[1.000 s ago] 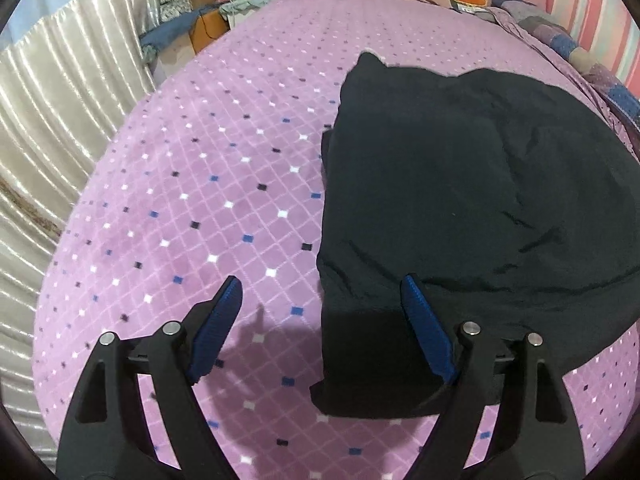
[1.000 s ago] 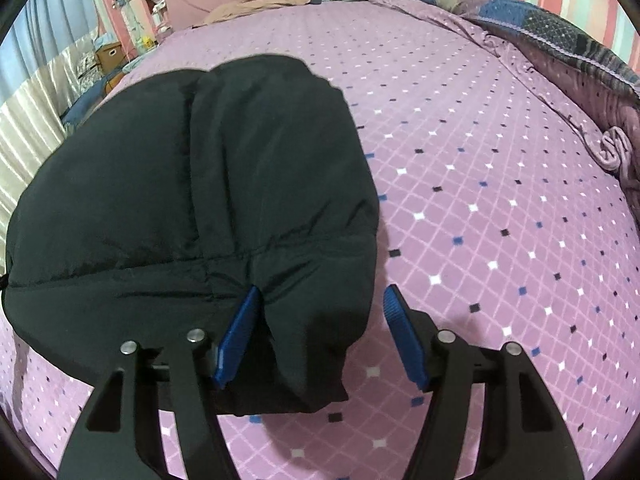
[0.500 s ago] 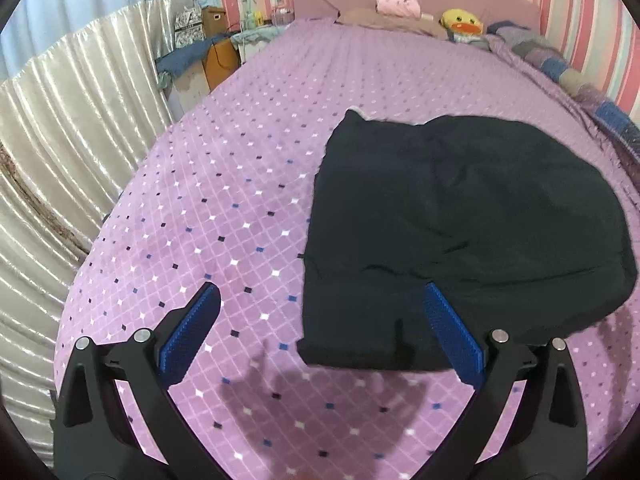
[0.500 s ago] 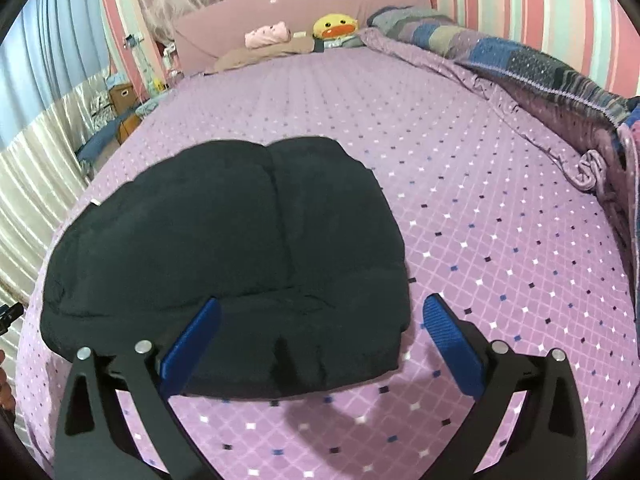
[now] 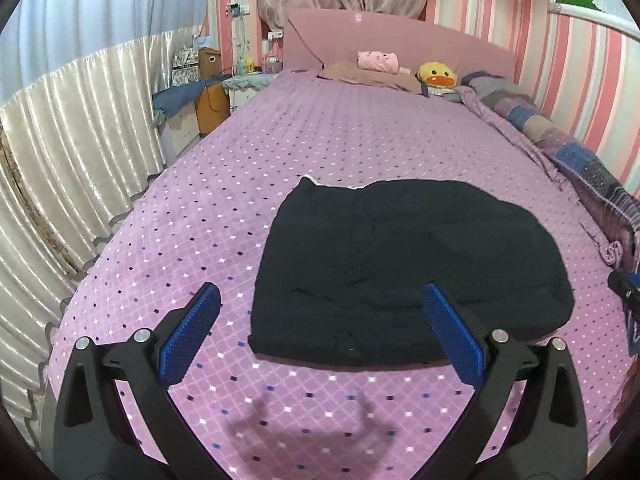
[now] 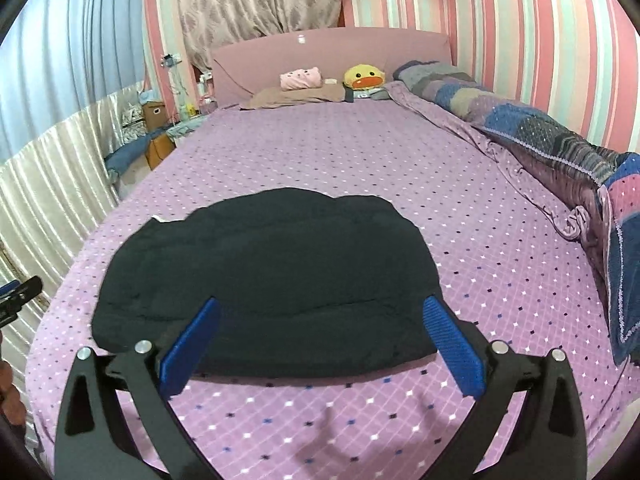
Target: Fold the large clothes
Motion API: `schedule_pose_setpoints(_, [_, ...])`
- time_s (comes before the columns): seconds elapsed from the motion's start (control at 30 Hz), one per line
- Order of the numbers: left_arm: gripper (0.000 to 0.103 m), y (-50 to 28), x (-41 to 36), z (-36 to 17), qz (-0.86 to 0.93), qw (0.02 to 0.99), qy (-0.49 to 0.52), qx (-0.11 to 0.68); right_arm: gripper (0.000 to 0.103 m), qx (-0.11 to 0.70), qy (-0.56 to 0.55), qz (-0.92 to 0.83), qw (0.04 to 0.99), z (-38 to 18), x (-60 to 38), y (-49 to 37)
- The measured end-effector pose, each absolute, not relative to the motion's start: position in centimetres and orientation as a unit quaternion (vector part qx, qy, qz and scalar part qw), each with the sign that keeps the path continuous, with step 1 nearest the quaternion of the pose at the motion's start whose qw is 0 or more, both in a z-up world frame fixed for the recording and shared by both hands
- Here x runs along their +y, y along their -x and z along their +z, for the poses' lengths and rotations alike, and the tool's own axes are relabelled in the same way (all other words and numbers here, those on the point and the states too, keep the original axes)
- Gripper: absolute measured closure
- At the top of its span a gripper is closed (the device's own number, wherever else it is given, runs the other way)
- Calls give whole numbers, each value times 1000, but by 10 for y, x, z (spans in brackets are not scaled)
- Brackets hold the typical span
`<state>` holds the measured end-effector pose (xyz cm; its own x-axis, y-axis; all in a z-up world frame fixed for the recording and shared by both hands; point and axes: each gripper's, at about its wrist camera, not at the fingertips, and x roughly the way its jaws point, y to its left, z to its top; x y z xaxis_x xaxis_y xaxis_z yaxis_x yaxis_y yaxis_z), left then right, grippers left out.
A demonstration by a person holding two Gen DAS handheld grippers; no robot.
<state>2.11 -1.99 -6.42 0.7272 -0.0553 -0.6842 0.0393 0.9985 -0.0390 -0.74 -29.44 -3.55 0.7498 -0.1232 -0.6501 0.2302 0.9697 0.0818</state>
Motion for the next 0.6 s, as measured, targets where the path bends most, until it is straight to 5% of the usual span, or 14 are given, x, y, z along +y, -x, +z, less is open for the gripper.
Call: schedule_pose_setpoints(0.6, [3,36,-55,-14,-43,940,-25,337,2,315,-42,-99,943,17,-242,46])
